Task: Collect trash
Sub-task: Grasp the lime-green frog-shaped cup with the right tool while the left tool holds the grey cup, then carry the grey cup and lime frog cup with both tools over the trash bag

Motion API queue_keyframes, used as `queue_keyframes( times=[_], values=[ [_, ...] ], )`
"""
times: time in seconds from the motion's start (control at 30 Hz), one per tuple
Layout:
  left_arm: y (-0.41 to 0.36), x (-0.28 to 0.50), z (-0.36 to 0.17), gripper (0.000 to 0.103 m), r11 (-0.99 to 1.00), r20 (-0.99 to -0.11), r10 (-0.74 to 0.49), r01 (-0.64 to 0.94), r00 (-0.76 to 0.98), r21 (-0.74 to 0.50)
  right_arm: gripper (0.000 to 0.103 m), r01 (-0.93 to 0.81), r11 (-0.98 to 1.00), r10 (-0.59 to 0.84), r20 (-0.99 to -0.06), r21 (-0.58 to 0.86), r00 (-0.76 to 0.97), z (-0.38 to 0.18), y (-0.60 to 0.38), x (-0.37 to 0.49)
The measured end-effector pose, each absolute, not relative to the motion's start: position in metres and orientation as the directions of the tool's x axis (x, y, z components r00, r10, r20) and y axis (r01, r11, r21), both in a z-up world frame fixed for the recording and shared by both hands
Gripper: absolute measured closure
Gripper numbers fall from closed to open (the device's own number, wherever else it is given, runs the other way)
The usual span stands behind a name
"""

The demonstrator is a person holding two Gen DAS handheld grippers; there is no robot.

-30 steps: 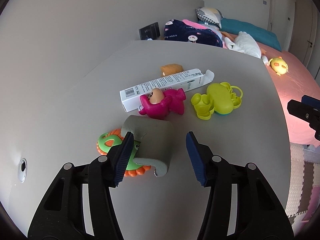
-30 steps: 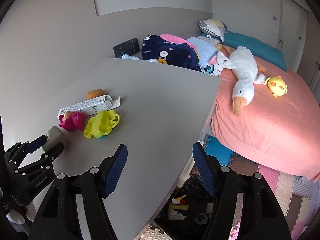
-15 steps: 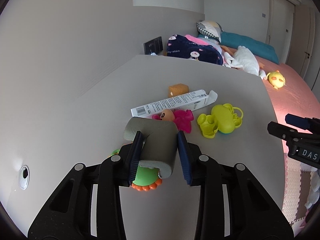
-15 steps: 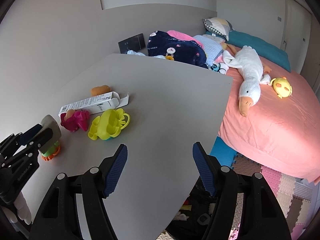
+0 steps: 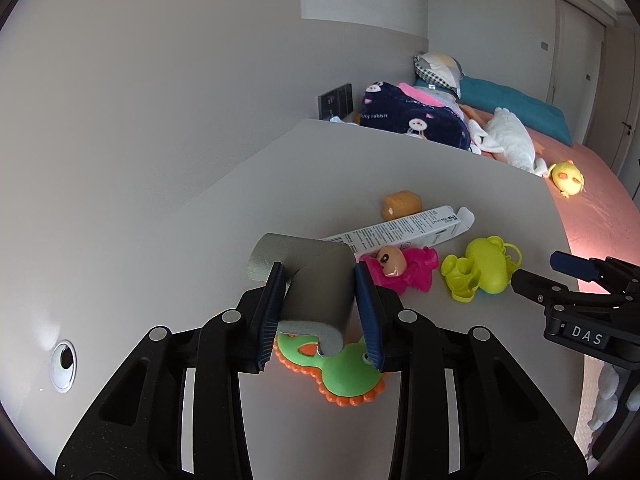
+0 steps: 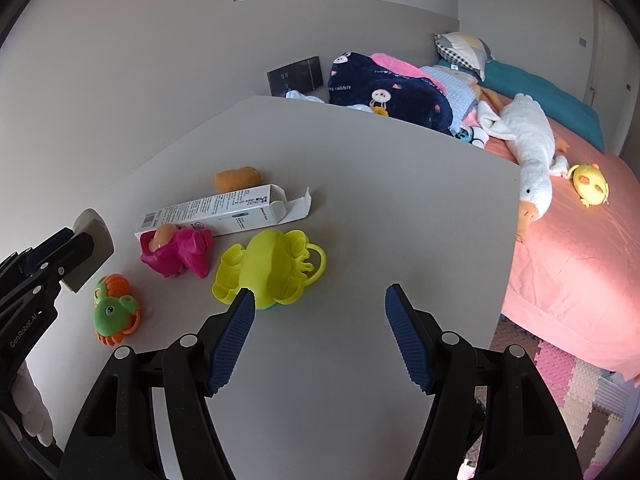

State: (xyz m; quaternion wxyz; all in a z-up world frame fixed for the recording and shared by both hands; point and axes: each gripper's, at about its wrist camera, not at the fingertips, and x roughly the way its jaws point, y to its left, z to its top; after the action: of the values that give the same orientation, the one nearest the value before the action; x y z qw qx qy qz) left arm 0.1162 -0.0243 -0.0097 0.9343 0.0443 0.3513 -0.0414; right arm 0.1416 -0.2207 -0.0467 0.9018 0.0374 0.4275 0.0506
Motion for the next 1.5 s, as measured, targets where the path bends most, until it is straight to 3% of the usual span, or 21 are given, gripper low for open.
queue_keyframes(
  times=[0.43, 0.7, 0.8, 0.83, 1.5],
  values=[
    [-0.011, 0.122, -0.012, 0.068, 0.996, -0.670, -0.036, 0.083, 0.741, 0.038, 0.035, -0.035, 0.967, 0.218, -0.754, 0.251, 0.619, -0.063, -0.216, 0.174],
    [-0.008, 0.123, -0.015, 0.068, 0.997, -0.679, -0.033, 0.075, 0.734, 0.032, 0.035, -0.048, 0.973, 0.207, -0.763, 0.226, 0.612, -0.066, -0.208, 0.186],
    [-0.008, 0.123, -0.015, 0.068, 0.997, -0.678, -0.032, 0.074, 0.735, 0.032, 0.043, -0.064, 0.974, 0.209, -0.762, 0.216, 0.613, -0.067, -0.206, 0.184],
    [-0.008, 0.123, -0.014, 0.068, 0.997, -0.675, -0.033, 0.073, 0.737, 0.031, 0.052, -0.072, 0.971, 0.224, -0.760, 0.228, 0.610, -0.067, -0.206, 0.183],
    [-0.038, 0.090, 0.004, 0.068, 0.993, -0.656, -0.079, 0.116, 0.751, 0.012, 0.052, -0.084, 0.977, 0.204, -0.736, 0.197, 0.645, -0.029, -0.231, 0.139]
  ],
)
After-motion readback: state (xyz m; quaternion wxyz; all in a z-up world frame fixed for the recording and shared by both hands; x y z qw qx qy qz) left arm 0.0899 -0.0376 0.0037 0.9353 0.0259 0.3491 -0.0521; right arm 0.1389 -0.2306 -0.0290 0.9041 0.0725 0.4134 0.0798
